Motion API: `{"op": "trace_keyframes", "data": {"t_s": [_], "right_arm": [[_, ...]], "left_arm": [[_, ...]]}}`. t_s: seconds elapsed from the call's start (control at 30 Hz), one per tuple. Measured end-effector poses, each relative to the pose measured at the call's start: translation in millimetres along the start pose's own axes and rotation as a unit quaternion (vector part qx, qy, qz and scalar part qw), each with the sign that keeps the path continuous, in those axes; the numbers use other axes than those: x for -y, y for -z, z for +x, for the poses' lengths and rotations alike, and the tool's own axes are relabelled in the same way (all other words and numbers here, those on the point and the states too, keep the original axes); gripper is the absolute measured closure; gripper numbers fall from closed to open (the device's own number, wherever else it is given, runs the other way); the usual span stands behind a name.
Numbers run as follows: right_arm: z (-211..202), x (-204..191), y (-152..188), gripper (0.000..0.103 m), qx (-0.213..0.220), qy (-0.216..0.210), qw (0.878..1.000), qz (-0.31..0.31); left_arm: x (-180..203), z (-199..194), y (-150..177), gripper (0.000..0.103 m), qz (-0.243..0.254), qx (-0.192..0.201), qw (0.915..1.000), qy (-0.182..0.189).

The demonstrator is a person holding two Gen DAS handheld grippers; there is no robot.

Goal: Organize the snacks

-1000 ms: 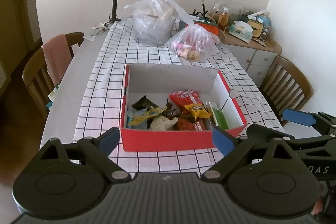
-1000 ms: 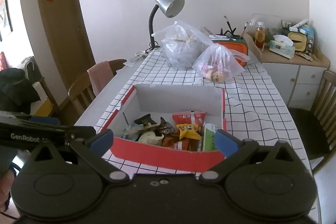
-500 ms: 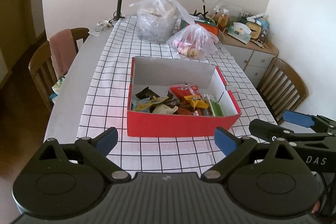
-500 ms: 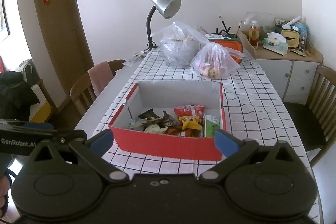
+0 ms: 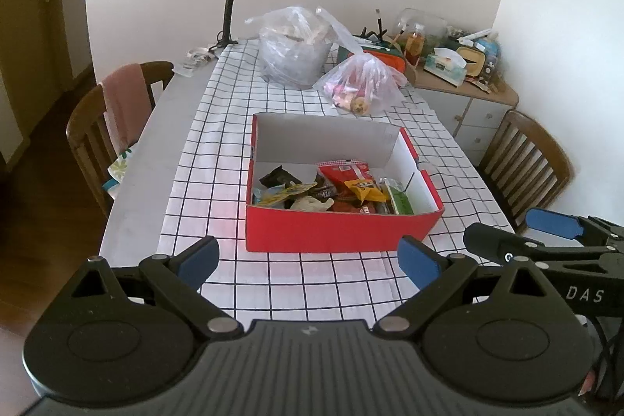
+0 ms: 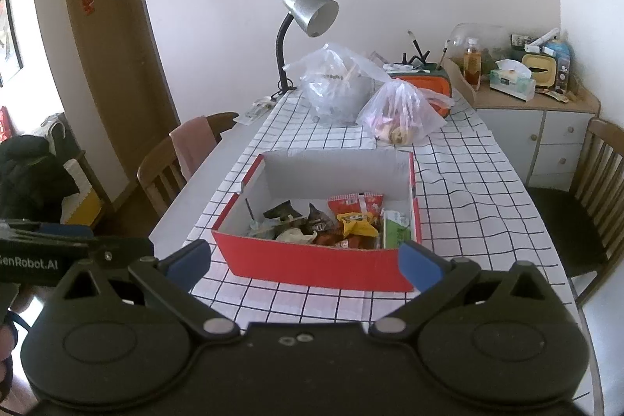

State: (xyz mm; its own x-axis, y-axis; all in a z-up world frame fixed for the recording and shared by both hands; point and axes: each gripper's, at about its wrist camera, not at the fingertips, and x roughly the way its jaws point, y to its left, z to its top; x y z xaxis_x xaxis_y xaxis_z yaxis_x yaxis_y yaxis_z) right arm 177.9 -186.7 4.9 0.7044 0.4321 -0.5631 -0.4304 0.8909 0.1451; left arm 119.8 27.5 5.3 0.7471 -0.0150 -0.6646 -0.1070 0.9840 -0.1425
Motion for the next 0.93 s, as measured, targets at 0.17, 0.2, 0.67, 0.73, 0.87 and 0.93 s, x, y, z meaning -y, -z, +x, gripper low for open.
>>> {"op": "trace_keyframes", "data": {"t_s": [0.17, 0.2, 0.67, 0.73, 0.87, 0.93], "right_arm": [[2.0, 10.8, -5.0, 0.000, -0.005, -0.005, 1.000, -0.005], [2.7, 12.8, -5.1, 0.000, -0.006, -0.006, 1.000, -0.006], [19.2, 41.2, -15.8, 0.000, -0.024, -0.039, 0.999, -0.015], [21.3, 43.8, -15.8, 0.000, -0.026, -0.042, 0.999, -0.017], [25.8, 48.7, -14.3, 0.000, -0.031, -0.044, 0.998, -0.017], [27.7, 52.0, -12.5, 0.000, -0.033, -0.044, 0.998, -0.016]], "left_arm": [[7.1, 1.7, -3.0, 0.004, -0.007, 0.002, 0.9999, -0.009], [8.4, 2.0, -3.3, 0.004, -0.008, 0.002, 0.9999, -0.011], [31.3, 14.8, -10.4, 0.004, -0.028, -0.007, 0.9987, -0.042], [34.0, 15.8, -11.1, 0.004, -0.030, -0.007, 0.9984, -0.047], [36.0, 17.9, -11.4, 0.004, -0.038, -0.009, 0.9978, -0.054], [36.8, 19.0, -10.7, 0.004, -0.041, -0.011, 0.9973, -0.059]]}}
